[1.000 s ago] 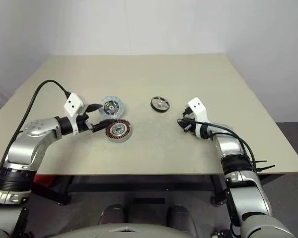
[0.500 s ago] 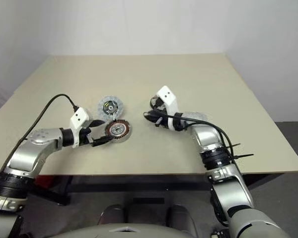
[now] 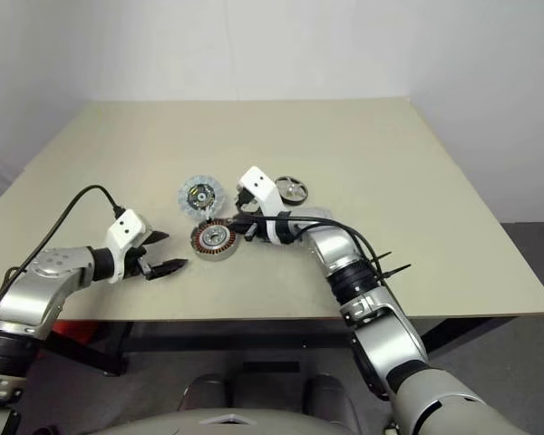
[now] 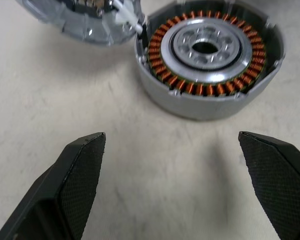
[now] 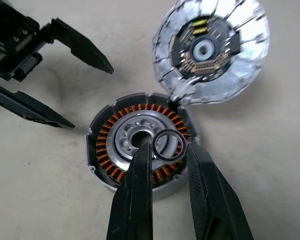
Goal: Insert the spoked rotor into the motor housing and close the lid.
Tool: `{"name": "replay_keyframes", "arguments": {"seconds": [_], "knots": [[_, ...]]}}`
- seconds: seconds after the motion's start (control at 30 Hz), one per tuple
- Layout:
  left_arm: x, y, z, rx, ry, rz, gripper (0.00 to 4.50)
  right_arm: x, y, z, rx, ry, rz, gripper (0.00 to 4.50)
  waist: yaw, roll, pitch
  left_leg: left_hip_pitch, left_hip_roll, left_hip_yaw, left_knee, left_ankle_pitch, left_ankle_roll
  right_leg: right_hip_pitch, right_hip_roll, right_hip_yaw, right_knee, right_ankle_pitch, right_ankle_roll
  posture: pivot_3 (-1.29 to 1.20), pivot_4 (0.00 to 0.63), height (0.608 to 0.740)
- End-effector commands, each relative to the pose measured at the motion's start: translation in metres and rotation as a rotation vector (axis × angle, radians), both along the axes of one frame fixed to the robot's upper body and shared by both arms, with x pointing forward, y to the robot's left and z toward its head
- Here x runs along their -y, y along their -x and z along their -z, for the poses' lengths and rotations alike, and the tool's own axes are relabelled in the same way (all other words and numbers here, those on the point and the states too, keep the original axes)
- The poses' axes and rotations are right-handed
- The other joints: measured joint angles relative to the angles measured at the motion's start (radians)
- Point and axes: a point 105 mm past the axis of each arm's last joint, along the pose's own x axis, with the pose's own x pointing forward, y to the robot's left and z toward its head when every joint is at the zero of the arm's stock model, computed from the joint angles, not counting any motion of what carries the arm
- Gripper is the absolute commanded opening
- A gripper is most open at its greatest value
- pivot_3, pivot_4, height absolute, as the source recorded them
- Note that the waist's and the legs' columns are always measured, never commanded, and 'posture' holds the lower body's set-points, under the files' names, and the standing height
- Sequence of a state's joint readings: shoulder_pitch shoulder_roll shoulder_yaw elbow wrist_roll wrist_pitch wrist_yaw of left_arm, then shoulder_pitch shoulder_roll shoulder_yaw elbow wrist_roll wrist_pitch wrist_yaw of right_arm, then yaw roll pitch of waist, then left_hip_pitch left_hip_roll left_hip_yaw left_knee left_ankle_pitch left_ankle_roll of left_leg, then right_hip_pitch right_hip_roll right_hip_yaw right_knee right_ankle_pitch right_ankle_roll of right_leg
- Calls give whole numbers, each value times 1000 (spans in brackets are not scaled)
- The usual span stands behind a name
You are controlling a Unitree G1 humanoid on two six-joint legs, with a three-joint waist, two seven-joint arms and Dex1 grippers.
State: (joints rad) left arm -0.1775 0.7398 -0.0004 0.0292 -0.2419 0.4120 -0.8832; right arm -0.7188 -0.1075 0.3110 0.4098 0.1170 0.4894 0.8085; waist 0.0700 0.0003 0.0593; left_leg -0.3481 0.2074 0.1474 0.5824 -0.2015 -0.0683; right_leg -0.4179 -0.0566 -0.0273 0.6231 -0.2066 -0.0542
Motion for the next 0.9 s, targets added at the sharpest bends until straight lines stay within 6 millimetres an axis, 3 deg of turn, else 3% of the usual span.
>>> {"name": "replay_keyframes", "arguments": {"seconds": [0.03, 0.37, 0.67, 0.9], "knots": [[-12, -1, -7, 39, -33, -28, 4500, -9, -4, -10, 51, -2, -17, 661, 0, 0, 0, 0, 0, 0, 0, 0, 0, 0, 0, 0, 0, 0, 0, 0, 0, 740], [-19, 3, -4, 35, -30, -61, 4500, -18, -10, 2, 40, 16, 2, 661, -2, -1, 0, 1, 0, 0, 0, 0, -1, 0, 0, 0, 1, 0, 0, 0, 0, 740], [-20, 3, -6, 46, -25, -68, 4500, -43, 0, -2, 57, 8, -75, 661, -2, -1, 0, 2, 0, 0, 0, 0, 0, 0, 0, 0, 0, 0, 0, 0, 0, 740], [-20, 3, -8, 54, -27, -72, 4500, -38, 0, 5, 54, 36, -74, 661, -1, -2, 0, 3, 0, 0, 0, 0, 0, 0, 0, 0, 1, 0, 0, 0, 0, 740]]}}
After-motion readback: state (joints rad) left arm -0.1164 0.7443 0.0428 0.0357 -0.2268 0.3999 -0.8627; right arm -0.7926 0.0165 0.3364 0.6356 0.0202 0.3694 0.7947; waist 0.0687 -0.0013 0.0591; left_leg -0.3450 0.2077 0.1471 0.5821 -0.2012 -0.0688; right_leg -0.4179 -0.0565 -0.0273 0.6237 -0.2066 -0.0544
